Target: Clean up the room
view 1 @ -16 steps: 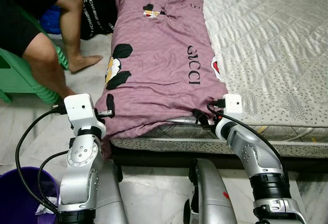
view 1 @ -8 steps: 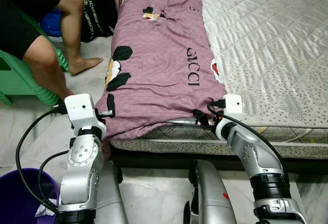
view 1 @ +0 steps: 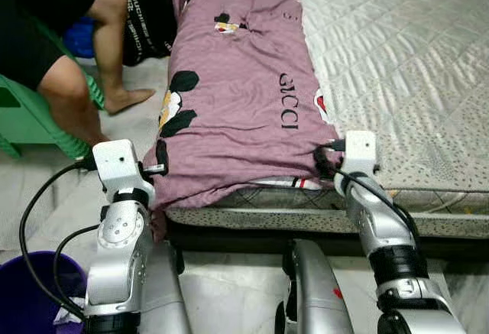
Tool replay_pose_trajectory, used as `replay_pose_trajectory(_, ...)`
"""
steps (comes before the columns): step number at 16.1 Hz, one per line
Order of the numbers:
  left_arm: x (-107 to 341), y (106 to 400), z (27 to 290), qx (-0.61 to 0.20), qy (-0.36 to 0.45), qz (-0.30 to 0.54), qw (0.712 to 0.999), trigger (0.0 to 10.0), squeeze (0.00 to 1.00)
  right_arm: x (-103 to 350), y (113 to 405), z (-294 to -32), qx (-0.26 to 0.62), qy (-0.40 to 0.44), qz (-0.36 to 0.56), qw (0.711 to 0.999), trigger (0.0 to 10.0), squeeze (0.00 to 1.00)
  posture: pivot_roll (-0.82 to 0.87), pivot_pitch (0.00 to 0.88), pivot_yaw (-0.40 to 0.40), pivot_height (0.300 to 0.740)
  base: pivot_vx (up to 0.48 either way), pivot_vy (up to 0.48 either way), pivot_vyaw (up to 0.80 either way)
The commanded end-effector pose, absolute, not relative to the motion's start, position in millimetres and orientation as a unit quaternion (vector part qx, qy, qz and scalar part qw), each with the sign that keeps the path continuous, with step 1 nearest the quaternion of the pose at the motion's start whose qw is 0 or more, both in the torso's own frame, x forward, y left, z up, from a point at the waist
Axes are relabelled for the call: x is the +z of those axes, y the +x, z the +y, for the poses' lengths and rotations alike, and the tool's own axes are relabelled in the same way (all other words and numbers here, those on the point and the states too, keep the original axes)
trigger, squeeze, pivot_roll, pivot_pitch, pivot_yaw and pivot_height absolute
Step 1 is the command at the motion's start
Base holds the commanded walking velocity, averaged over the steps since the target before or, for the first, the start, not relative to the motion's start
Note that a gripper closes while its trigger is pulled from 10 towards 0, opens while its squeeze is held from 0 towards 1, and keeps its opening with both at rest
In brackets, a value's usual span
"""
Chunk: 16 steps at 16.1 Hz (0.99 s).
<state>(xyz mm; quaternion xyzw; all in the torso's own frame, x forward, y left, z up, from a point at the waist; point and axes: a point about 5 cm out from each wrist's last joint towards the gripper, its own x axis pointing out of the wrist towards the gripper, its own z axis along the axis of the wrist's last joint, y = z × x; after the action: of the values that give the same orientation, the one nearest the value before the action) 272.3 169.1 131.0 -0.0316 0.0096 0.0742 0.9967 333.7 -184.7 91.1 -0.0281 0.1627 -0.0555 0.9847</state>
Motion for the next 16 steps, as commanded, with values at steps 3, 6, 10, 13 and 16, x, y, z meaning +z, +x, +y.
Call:
replay_pose_trajectory(3,130.5,271.7,169.8,0.074,-0.028,0.009,0.997,10.0,0.0,91.7,338.2,-179.5,-0.053,-0.037,0.148,0.987,10.0,0.0,0.06,0.078,0.004,0.537,0.0,0.0,0.0)
replay_pose_trajectory(6,130.8,273.0,169.0,0.073,-0.029,0.01,0.997,10.0,0.0,76.7,338.0,-166.8,-0.025,-0.024,0.188,0.982,0.0,0.0,0.06,0.079,0.001,0.537,0.0,0.0,0.0)
replay_pose_trajectory(10,130.0,272.0,169.5,0.075,-0.029,0.011,0.997,10.0,0.0,70.8,340.3,-155.8,-0.009,-0.01,0.205,0.979,0.0,0.0,0.06,0.081,-0.003,0.537,0.0,0.0,0.0)
replay_pose_trajectory(13,129.8,271.5,169.6,0.077,-0.029,0.011,0.997,10.0,0.0,69.8,341.9,-156.1,-0.008,-0.005,0.208,0.978,0.0,0.0,0.06,0.081,-0.004,0.537,0.0,0.0,0.0)
replay_pose_trajectory(16,130.0,271.9,169.2,0.076,-0.029,0.011,0.997,10.0,0.0,66.1,341.1,-162.0,-0.017,0.01,0.22,0.975,0.0,0.0,0.06,0.081,-0.003,0.537,0.0,0.0,0.0)
